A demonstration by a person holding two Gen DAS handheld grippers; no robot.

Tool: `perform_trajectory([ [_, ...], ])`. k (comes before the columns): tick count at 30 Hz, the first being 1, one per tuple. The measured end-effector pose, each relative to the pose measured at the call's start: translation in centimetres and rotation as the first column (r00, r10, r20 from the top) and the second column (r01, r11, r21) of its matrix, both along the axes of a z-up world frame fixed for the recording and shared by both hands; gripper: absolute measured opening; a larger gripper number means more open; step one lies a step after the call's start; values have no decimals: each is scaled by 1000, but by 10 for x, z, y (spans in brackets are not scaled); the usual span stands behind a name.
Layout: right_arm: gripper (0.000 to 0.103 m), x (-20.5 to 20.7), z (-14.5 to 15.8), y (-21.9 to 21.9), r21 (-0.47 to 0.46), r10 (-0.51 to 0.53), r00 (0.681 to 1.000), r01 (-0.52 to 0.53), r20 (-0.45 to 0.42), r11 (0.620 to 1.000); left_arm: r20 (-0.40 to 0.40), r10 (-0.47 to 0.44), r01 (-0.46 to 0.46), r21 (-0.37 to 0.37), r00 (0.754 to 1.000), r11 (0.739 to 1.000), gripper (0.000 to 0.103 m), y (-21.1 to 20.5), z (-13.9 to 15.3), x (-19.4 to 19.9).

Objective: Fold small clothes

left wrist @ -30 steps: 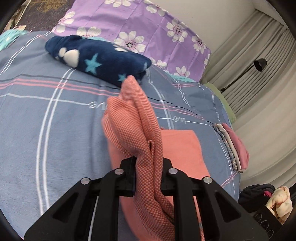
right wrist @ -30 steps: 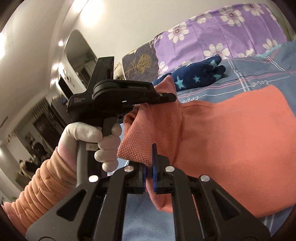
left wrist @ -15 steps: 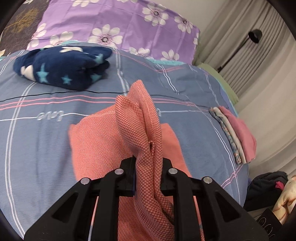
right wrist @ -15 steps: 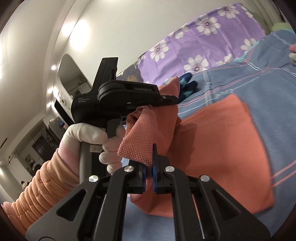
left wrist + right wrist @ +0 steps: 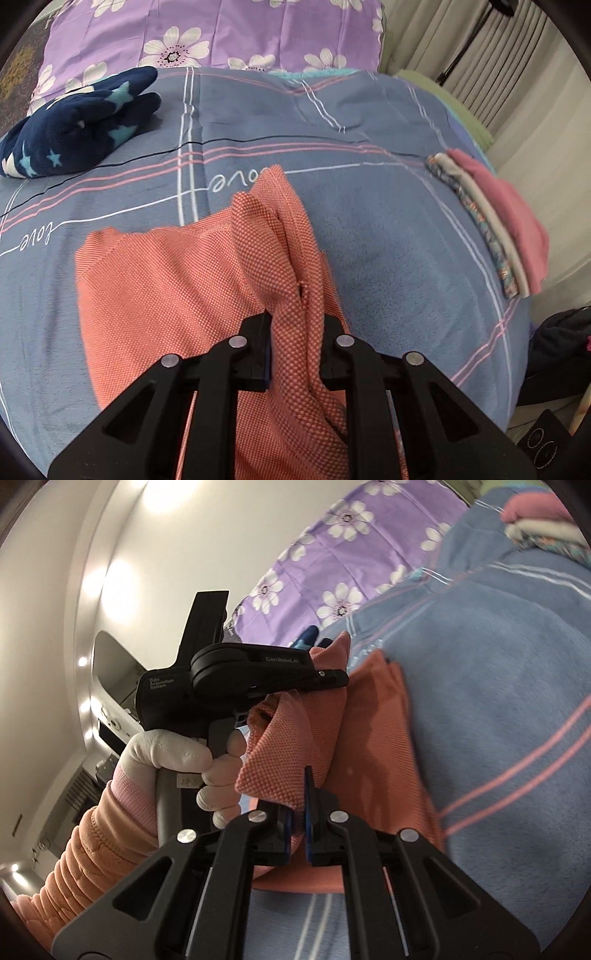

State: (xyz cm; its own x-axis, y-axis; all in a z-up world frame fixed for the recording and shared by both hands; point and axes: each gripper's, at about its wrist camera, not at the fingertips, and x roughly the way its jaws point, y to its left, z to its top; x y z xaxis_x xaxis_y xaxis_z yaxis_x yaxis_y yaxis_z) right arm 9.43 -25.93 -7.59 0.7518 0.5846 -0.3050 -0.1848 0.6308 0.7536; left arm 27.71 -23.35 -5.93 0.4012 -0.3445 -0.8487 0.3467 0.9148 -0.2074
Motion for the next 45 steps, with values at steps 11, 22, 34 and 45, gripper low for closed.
perform_trajectory([
  [11, 6, 2, -29, -17, 74, 2, 998, 3, -57, 997, 178, -47, 33, 83, 983, 996, 53, -20, 25, -23],
  [22, 33, -6, -33, -19, 72, 22, 994, -14, -108, 997, 338, -196, 111, 256, 920, 960, 75, 56, 21, -165],
  [34, 6, -11, -20, -26, -81, -75, 985, 63, -153, 995, 292, -46, -24, 235, 955, 972, 75, 124, -32, -193],
  [45, 8, -29, -26, -37, -123, -96, 963, 66, -251, 990, 329, 3, -83, 232, 944, 969, 75, 144, -28, -202],
])
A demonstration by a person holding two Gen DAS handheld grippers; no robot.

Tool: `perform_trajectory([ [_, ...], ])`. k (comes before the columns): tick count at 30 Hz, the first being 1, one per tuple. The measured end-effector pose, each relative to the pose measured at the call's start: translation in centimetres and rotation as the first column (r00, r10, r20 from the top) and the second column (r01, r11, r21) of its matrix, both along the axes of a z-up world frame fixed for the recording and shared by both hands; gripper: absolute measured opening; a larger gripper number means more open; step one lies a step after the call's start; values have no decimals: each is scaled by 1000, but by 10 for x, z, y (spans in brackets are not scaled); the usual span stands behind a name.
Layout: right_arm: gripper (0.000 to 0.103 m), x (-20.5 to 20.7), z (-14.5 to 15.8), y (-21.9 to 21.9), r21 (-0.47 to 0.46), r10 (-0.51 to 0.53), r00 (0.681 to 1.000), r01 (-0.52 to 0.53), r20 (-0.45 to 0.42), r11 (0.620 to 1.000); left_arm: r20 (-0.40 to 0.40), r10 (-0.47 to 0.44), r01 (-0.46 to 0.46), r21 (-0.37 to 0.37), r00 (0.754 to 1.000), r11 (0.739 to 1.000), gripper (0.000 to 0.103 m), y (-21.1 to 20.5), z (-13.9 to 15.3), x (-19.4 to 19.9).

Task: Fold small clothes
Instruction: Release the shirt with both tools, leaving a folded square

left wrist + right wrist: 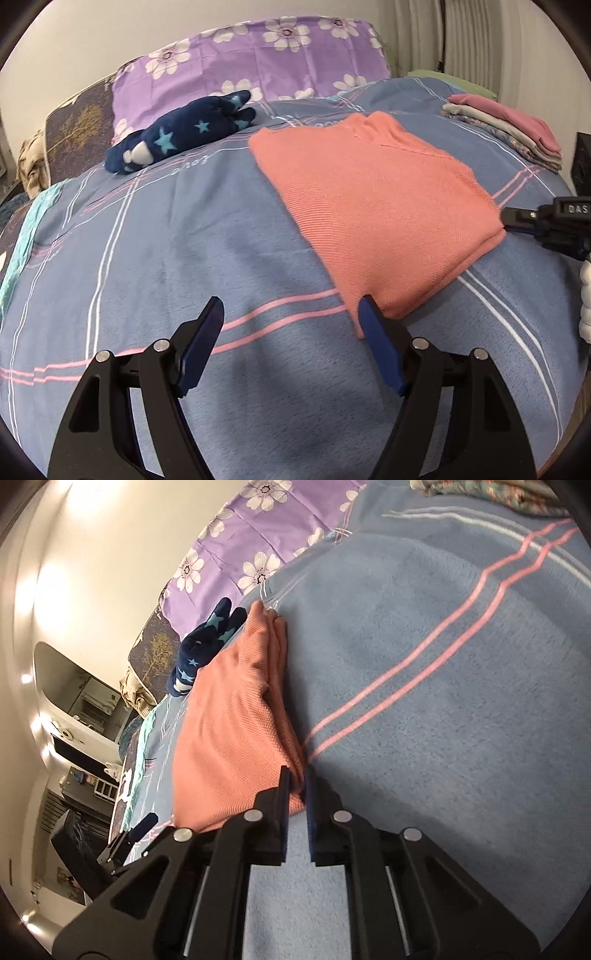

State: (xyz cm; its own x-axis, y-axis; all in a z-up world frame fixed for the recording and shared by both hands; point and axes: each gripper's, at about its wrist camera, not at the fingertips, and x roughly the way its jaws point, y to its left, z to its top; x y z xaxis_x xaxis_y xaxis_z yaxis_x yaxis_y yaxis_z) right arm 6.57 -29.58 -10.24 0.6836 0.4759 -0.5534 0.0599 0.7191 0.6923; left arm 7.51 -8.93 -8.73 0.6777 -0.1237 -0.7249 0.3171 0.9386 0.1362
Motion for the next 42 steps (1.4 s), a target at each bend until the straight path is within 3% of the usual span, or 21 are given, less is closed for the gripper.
perform_trajectory([
  [3, 8, -2, 16, 4, -34, 10, 999, -8, 37, 999, -4, 12, -12, -55, 1000, 998, 75, 9, 8, -2],
  [5, 8, 0, 31, 10, -62, 26, 996, -20, 90, 998, 1, -9, 9, -96, 1000, 995, 56, 9, 16, -4],
  [6, 8, 0, 36, 12, -72, 36, 993, -28, 108, 997, 2, -26, 26, -108, 1000, 994, 37, 6, 19, -4],
  [7, 8, 2, 40, 16, -83, 48, 991, -37, 126, 996, 2, -44, 44, -125, 999, 991, 27, 1, 23, -2],
  [9, 9, 8, 46, 26, -116, 69, 986, -52, 150, 992, 2, -84, 83, -162, 996, 983, 22, -8, 26, 1],
  [12, 14, 20, 34, 38, -218, 66, 993, -43, 97, 975, -9, -128, 125, -151, 992, 981, 22, -27, 16, 7],
  [14, 12, 27, 7, 38, -244, 60, 998, -57, 4, 968, -58, -112, 107, -86, 992, 990, 22, -37, -7, 12],
  [15, 10, 25, 0, 36, -225, 60, 998, -56, 14, 973, -66, -106, 102, -63, 992, 993, 26, -37, -17, 12],
  [17, 9, 19, 1, 36, -237, 73, 996, -61, 44, 970, -56, -103, 98, -93, 993, 991, 29, -30, -17, 11],
  [19, 10, 20, 2, 40, -262, 80, 996, -65, 45, 963, -70, -80, 73, -107, 994, 992, 40, -25, -17, 14],
  [24, 11, 20, 2, 39, -268, 85, 995, -70, 45, 961, -66, -80, 75, -77, 995, 994, 41, -28, -18, 12],
  [27, 19, 21, 5, 45, -275, 118, 992, -99, 52, 956, -73, -82, 76, -81, 994, 994, 41, -27, -17, 14],
  [29, 35, 16, 10, 47, -274, 140, 988, -116, 71, 955, -69, -84, 77, -92, 994, 993, 40, -25, -14, 14],
  [31, 35, 11, 15, 46, -267, 137, 986, -108, 91, 958, -56, -90, 84, -99, 994, 992, 40, -25, -11, 11],
  [34, 27, 8, 28, 39, -233, 134, 981, -99, 137, 967, -17, -113, 110, -130, 993, 985, 40, -25, -1, 4],
  [36, 27, 14, 41, 36, -279, 139, 977, -91, 160, 956, 14, -125, 126, -141, 992, 982, 41, -28, 7, 3],
  [39, 28, 28, 52, 34, -321, 156, 975, -99, 157, 942, 36, -136, 140, -156, 990, 978, 51, -31, 14, 9],
  [42, 53, 45, 58, 35, -377, 181, 974, -117, 138, 919, 28, -124, 127, -170, 992, 977, 53, -31, 15, 20],
])
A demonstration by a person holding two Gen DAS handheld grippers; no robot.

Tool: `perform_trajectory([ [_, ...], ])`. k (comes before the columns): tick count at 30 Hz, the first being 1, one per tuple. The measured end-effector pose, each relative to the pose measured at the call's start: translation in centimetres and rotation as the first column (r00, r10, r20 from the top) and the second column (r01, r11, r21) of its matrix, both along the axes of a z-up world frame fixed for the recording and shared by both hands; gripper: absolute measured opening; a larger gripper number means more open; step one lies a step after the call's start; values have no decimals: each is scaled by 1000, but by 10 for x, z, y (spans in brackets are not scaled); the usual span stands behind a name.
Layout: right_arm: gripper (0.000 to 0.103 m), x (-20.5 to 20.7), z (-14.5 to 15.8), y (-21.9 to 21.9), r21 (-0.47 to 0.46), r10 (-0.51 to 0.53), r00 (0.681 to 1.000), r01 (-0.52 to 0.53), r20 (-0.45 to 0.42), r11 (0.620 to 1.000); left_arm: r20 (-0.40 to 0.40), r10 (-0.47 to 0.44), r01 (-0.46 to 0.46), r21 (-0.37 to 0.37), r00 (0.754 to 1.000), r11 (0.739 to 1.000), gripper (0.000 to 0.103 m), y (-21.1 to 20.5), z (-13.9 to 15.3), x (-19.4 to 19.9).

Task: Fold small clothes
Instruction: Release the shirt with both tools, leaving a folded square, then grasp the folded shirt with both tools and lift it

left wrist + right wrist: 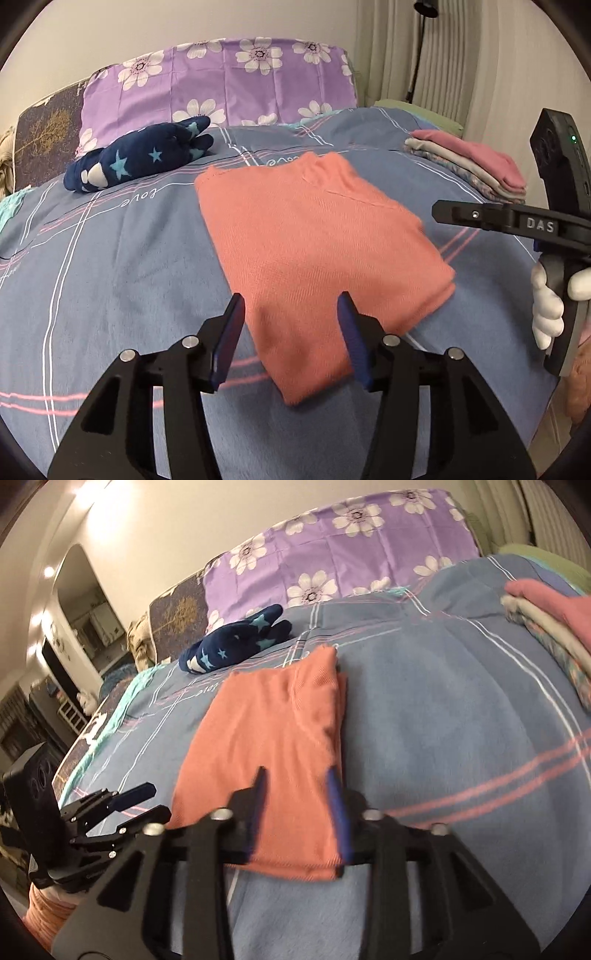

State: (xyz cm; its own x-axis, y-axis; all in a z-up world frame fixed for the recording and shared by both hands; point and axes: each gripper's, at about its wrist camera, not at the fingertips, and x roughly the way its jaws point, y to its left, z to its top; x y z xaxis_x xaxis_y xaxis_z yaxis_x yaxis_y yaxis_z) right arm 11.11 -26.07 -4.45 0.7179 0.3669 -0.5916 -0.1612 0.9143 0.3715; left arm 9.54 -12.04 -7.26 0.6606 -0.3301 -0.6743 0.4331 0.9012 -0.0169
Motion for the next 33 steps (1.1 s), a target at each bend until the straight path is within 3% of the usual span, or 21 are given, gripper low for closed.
perform_trajectory([
  [1, 62, 4, 1, 1, -27, -2, 1000, 2, 0, 1000, -7, 8, -8, -5, 1000, 1000, 54, 1, 0, 4],
  [6, 62, 28, -8, 5, -57, 60, 997, -62, -44, 996, -53, 24, -26, -35, 998, 999, 67, 6, -4, 26],
  [12, 62, 62, -26, 10, -20, 132, 982, -135, -135, 991, -125, 25, -35, -74, 992, 997, 67, 12, -13, 51],
  [15, 63, 71, -36, 7, 31, 166, 971, -163, -174, 986, -167, 26, -47, -121, 986, 992, 81, 20, -17, 65],
  [20, 67, 82, -45, -3, 125, 232, 957, -212, -176, 969, -248, -10, -41, -200, 969, 979, 81, 26, -29, 94],
  [25, 68, 99, -50, -2, 169, 286, 943, -258, -170, 951, -275, -46, -28, -259, 960, 966, 81, 20, -33, 120],
  [33, 62, 134, -51, 1, 198, 336, 925, -300, -180, 933, -291, -80, 13, -226, 953, 974, 81, 1, -34, 146],
])
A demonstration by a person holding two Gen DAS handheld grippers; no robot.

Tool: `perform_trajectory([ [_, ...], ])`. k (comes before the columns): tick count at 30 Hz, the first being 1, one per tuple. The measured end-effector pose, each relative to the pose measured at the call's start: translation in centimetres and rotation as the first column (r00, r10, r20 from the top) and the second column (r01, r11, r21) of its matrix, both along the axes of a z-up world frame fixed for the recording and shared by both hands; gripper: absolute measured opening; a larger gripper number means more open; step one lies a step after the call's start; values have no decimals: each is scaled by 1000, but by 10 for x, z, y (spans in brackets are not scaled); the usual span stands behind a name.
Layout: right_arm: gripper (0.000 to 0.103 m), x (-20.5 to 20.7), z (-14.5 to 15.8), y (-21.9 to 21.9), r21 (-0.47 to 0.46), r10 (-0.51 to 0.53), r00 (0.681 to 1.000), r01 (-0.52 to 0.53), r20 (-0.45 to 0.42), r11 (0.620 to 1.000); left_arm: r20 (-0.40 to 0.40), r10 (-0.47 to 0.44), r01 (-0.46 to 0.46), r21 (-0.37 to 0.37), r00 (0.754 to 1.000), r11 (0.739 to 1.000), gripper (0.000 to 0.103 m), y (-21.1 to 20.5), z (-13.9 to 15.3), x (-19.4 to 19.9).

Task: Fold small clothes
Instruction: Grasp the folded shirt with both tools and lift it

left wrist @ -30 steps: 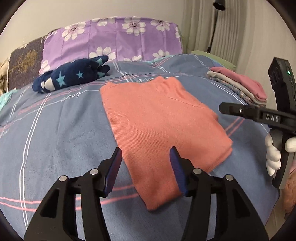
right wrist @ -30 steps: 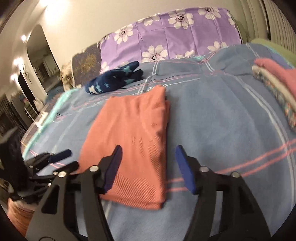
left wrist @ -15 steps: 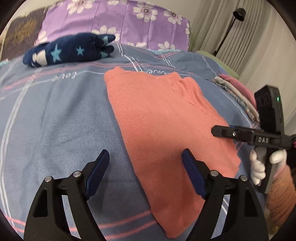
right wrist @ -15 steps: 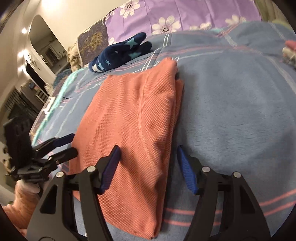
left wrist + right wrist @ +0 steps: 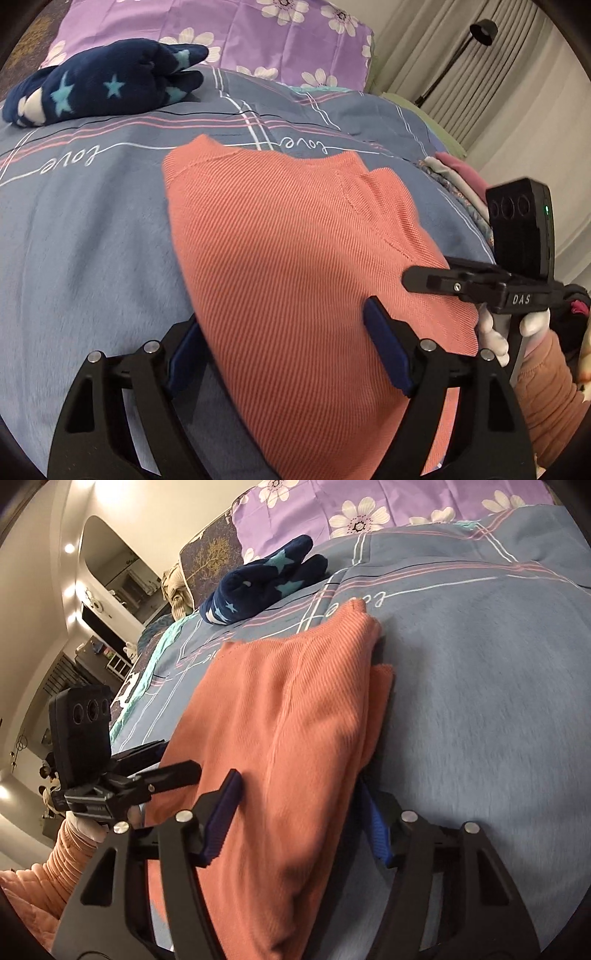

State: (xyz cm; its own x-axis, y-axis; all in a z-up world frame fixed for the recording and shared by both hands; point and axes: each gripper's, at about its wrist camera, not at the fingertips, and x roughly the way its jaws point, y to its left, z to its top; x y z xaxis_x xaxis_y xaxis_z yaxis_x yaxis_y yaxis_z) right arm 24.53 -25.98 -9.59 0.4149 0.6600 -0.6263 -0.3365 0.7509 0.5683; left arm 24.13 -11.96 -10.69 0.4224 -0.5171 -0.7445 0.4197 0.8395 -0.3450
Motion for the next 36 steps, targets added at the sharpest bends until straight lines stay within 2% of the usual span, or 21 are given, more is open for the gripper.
perform_trajectory([
  [9, 53, 20, -5, 5, 41, 23, 1000, -23, 14, 999, 11, -28, 28, -6, 1000, 1000, 81, -4, -5, 12],
  [15, 40, 26, -7, 6, 67, 17, 1000, -17, -2, 998, 24, -32, 32, 15, 999, 999, 81, -6, -5, 13],
  [17, 34, 23, -5, 7, 56, 6, 1000, -6, 4, 998, 43, -26, 24, 41, 999, 999, 73, -7, -2, 9],
  [18, 32, 19, -1, 9, 36, -5, 1000, 5, 16, 999, 53, -29, 27, 45, 998, 999, 60, -7, 1, 5],
  [19, 27, 14, 4, 11, 16, -19, 999, 18, 33, 1000, 67, -31, 27, 50, 997, 998, 48, -8, 5, 1],
  [21, 23, 7, 13, 15, -6, -41, 997, 42, 63, 999, 103, -24, 18, 65, 994, 998, 35, -9, 14, -6],
  [22, 23, 2, 19, 16, -12, -52, 995, 53, 81, 999, 118, -22, 14, 66, 993, 998, 31, -9, 19, -11],
  [27, 21, -41, 66, 10, -1, -88, 973, 90, 213, 996, 224, -23, 13, 43, 974, 999, 28, -14, 63, -44],
  [32, 21, -97, 119, -7, -37, -125, 922, 148, 366, 988, 346, -73, 60, 48, 935, 997, 28, -32, 112, -83],
  [36, 21, -134, 148, -28, -76, -161, 873, 220, 461, 973, 414, -120, 109, 50, 902, 993, 28, -54, 139, -109],
])
